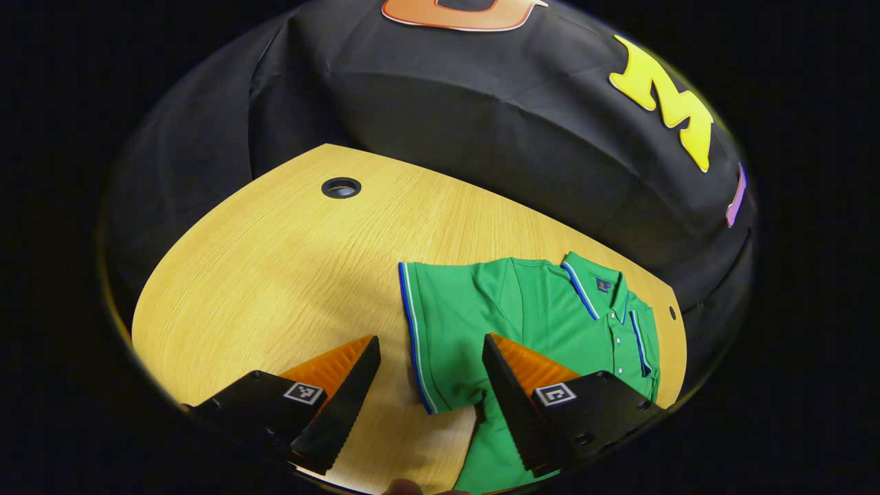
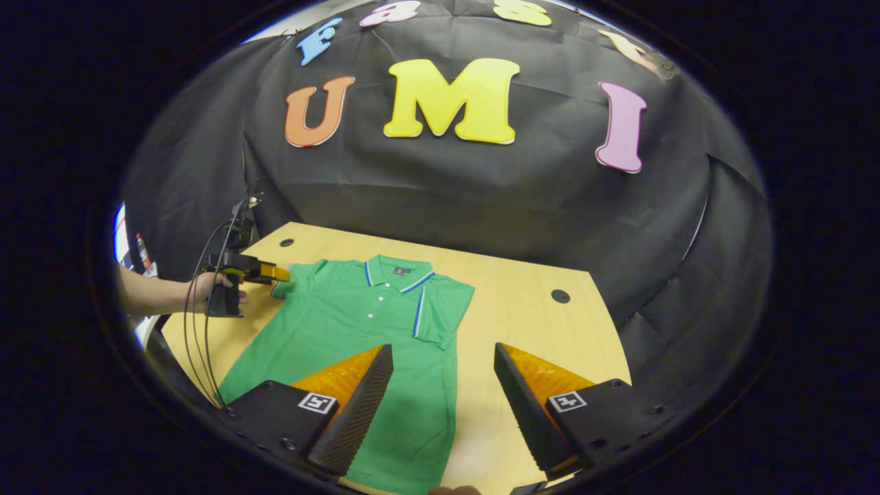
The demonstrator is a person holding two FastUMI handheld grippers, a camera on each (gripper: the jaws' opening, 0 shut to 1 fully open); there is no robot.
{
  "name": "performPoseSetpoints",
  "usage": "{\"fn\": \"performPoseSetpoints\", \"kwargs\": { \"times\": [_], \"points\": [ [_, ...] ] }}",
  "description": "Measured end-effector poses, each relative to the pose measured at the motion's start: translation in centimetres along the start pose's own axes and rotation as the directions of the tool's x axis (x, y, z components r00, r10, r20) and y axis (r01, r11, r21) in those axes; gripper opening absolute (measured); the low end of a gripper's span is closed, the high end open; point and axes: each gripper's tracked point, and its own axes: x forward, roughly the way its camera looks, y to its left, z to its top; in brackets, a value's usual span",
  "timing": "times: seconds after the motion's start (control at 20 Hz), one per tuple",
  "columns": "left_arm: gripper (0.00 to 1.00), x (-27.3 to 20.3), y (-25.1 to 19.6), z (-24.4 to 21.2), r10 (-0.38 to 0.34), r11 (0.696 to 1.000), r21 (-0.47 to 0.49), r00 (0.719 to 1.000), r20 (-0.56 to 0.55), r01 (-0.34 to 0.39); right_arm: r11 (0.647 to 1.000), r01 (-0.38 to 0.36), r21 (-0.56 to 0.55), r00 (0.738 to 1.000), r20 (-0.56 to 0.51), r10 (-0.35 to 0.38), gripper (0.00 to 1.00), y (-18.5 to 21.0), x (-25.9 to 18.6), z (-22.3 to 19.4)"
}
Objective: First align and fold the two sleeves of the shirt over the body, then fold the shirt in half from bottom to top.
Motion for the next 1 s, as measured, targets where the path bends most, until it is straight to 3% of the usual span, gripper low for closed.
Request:
{"fn": "performPoseSetpoints", "kwargs": {
  "times": [0.05, 0.2, 0.3, 0.4, 0.45, 0.6, 0.65, 0.85, 1.0],
  "points": [
    [0.92, 0.2, -0.1, -0.1, 0.007, 1.0, -0.005, 1.0, -0.005, -0.007, 1.0, 0.004, 0.002, 1.0, -0.001, -0.004, 0.95, -0.3, 0.3, 0.0],
    [0.86, 0.6, -0.4, -0.3, 0.019, 0.999, 0.044, 1.0, -0.018, -0.019, 1.0, 0.006, 0.015, 1.0, -0.005, -0.006, 0.95, -1.0, 0.8, -0.1],
    [0.8, 0.6, -1.9, -0.8, -0.012, 0.995, 0.095, 0.999, -0.043, 0.016, 0.999, 0.01, 0.032, 1.0, -0.007, -0.01, 0.94, -1.2, 1.3, -0.3],
    [0.7, 1.2, -1.7, -1.0, 0.023, 0.983, 0.182, 0.998, -0.053, -0.013, 0.998, 0.012, 0.055, 1.0, -0.016, -0.011, 0.96, -1.4, 1.8, -0.6],
    [0.52, 1.4, -1.1, -0.9, 0.052, 0.976, 0.212, 0.998, -0.046, -0.041, 0.998, 0.015, 0.063, 1.0, -0.018, -0.014, 0.96, -1.6, 1.9, -0.7],
    [0.21, 1.8, -1.4, -0.6, 0.053, 0.97, 0.242, 0.997, -0.051, -0.039, 0.996, 0.03, 0.086, 0.999, -0.016, -0.028, 0.98, -2.3, 2.3, -0.9],
    [0.16, 1.7, -1.4, -0.6, 0.054, 0.965, 0.258, 0.997, -0.056, -0.038, 0.994, 0.037, 0.098, 0.999, -0.02, -0.035, 0.97, -2.6, 2.4, -1.2],
    [0.04, 1.3, -1.7, 0.2, 0.059, 0.957, 0.288, 0.998, -0.037, -0.046, 0.985, 0.067, 0.159, 0.998, -0.027, -0.064, 0.96, -4.1, 2.6, -1.6],
    [0.03, 0.8, -2.7, 1.0, 0.02, 0.962, 0.274, 1.0, -0.006, -0.018, 0.983, 0.076, 0.167, 0.997, -0.015, -0.075, 0.96, -4.4, 2.4, -1.3]
  ]
}}
